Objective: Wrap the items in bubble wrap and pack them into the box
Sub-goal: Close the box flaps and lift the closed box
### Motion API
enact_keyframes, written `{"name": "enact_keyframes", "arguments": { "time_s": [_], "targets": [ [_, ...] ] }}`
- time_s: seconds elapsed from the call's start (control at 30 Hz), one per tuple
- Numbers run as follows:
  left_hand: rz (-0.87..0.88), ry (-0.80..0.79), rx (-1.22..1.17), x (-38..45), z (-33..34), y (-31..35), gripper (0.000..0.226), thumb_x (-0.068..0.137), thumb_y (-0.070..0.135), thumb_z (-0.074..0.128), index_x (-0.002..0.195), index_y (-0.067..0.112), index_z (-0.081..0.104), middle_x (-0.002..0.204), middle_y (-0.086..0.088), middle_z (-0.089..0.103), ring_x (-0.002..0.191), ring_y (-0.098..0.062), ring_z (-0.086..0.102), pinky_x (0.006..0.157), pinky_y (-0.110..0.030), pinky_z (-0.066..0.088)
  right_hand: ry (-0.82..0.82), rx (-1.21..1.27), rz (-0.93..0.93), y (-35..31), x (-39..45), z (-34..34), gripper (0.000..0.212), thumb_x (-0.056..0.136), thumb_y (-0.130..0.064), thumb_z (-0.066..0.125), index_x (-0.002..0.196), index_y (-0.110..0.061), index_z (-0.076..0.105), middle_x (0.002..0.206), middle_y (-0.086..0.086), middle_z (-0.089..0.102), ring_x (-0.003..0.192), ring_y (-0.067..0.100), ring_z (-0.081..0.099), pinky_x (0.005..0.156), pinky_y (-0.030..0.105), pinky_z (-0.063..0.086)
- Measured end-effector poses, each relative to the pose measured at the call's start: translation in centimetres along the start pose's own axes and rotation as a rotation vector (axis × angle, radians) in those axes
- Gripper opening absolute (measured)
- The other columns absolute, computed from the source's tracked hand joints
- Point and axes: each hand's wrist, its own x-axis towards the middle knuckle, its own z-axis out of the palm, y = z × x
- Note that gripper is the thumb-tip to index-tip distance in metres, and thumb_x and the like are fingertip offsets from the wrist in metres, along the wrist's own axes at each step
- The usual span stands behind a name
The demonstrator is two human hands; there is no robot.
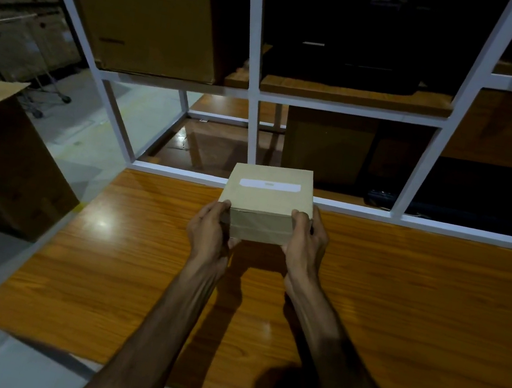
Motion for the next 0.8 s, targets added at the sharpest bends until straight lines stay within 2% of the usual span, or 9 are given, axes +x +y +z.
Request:
{"name": "enact_keyframes", "arguments": {
  "time_s": [0.13,0.23,0.3,0.37,0.43,0.53,0.63,0.73,0.8],
  "targets": [
    [-0.005,-0.031,-0.011,-0.3,-0.1,0.5,0.016,0.099,0.026,0.071,0.112,0.018,0.072,0.119,-0.01,0.069,0.113,-0.035,0.068,0.088,-0.055,0.063,-0.027,-0.014,-0.007,-0.5,0.5,-0.4,0.043,0.104,-0.036,0.057,0.147,-0.036,0.052,0.124,-0.003,0.063,0.11,0.015,0.064,0.089,0.05,0.062],
    [0.076,-0.039,0.078,0.0,-0.2,1.1,0.015,0.1,0.029,0.068,0.103,0.017,0.077,0.108,-0.008,0.073,0.107,-0.032,0.069,0.075,-0.046,0.062,-0.036,-0.061,-0.074,-1.3,0.5,-0.5,0.044,0.107,-0.042,0.052,0.15,-0.041,0.046,0.122,-0.007,0.062,0.11,0.014,0.064,0.088,0.047,0.063],
    [0.101,-0.027,0.088,0.2,-0.1,1.2,0.017,0.101,0.03,0.067,0.101,0.017,0.078,0.105,-0.008,0.074,0.104,-0.032,0.071,0.072,-0.043,0.057,-0.034,-0.105,-0.129,-1.8,0.4,-0.4,0.045,0.107,-0.042,0.05,0.15,-0.046,0.039,0.126,-0.007,0.062,0.114,0.013,0.063,0.086,0.037,0.062],
    [0.106,-0.014,0.061,0.3,-0.2,1.3,0.018,0.101,0.032,0.067,0.101,0.017,0.077,0.106,-0.01,0.074,0.102,-0.031,0.072,0.065,-0.039,0.055,-0.029,-0.143,-0.177,-2.2,0.3,-0.1,0.051,0.106,-0.044,0.052,0.154,-0.043,0.035,0.136,-0.004,0.06,0.12,0.011,0.061,0.086,0.03,0.06],
    [0.119,-0.009,0.033,0.3,-0.2,1.3,0.019,0.101,0.033,0.067,0.097,0.015,0.075,0.102,-0.01,0.074,0.098,-0.029,0.073,0.065,-0.039,0.054,-0.025,-0.183,-0.215,-2.2,-0.2,0.4,0.06,0.101,-0.055,0.054,0.156,-0.044,0.032,0.148,-0.001,0.055,0.129,0.015,0.058,0.094,0.038,0.061],
    [0.196,-0.02,0.049,0.5,-0.1,1.7,0.025,0.105,0.032,0.062,0.093,0.014,0.074,0.091,-0.004,0.07,0.091,-0.022,0.068,0.076,-0.041,0.054,-0.003,-0.227,-0.253,-1.7,-1.0,0.6,0.068,0.092,-0.066,0.052,0.154,-0.051,0.029,0.155,-0.002,0.05,0.137,0.017,0.053,0.1,0.048,0.058],
    [0.26,-0.037,0.072,0.8,-0.1,2.1,0.027,0.109,0.031,0.056,0.106,0.015,0.077,0.099,-0.002,0.076,0.095,-0.016,0.073,0.077,-0.031,0.06,0.02,-0.281,-0.279,-1.7,-1.7,0.7,0.071,0.094,-0.063,0.053,0.158,-0.042,0.031,0.159,-0.003,0.046,0.141,0.018,0.048,0.103,0.051,0.055],
    [0.26,-0.05,0.065,1.0,-0.4,2.3,0.028,0.11,0.03,0.053,0.098,0.015,0.074,0.083,0.003,0.075,0.087,-0.017,0.071,0.067,-0.027,0.059,0.064,-0.363,-0.35,-2.4,-2.4,1.0,0.064,0.1,-0.05,0.059,0.157,-0.036,0.033,0.163,-0.001,0.04,0.146,0.017,0.04,0.109,0.054,0.05],
    [0.224,-0.073,0.033,1.1,-0.4,2.4,0.029,0.11,0.031,0.053,0.104,0.012,0.074,0.095,-0.003,0.078,0.097,-0.021,0.074,0.078,-0.033,0.06,0.081,-0.395,-0.412,-2.9,-3.0,1.3,0.06,0.102,-0.046,0.06,0.155,-0.034,0.035,0.163,-0.001,0.038,0.146,0.011,0.034,0.11,0.054,0.049]
  ]
}}
